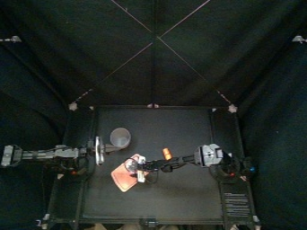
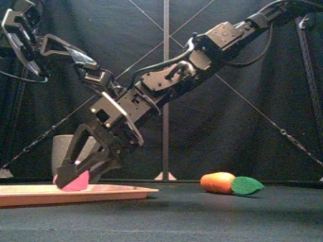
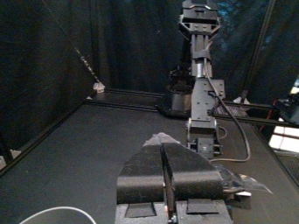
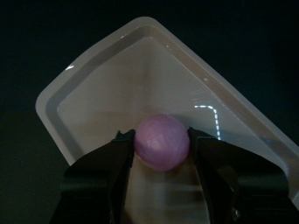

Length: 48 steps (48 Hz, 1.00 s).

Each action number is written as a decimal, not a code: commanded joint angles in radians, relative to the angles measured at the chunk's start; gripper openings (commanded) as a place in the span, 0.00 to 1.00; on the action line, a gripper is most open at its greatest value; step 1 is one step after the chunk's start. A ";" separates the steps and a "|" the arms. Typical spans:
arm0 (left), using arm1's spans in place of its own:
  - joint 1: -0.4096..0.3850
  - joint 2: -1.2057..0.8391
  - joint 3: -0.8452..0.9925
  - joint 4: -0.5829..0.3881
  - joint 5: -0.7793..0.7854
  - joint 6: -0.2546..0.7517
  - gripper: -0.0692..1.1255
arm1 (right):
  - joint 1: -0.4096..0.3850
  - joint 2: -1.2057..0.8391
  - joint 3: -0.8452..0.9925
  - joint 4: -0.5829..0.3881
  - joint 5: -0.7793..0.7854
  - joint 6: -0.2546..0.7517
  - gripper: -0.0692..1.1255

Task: Pick the pink ball then place it on the pink plate
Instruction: Drop pink ball on the pink plate and return to neutral

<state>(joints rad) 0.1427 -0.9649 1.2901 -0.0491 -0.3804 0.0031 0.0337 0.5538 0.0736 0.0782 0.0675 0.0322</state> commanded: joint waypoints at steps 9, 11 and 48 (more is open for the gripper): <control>0.005 0.003 -0.012 -0.002 -0.009 0.002 0.04 | -0.003 -0.034 -0.028 0.000 -0.011 -0.002 0.83; 0.005 0.003 -0.012 -0.002 -0.009 0.000 0.04 | -0.003 -0.037 -0.025 -0.002 -0.020 -0.002 0.84; 0.005 0.005 0.003 -0.002 -0.009 -0.005 0.04 | -0.107 -0.575 0.632 -0.012 -0.546 -0.006 0.86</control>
<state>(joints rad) 0.1442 -0.9649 1.3054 -0.0491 -0.3804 -0.0015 -0.0552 0.0721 0.6489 0.0598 -0.4326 0.0230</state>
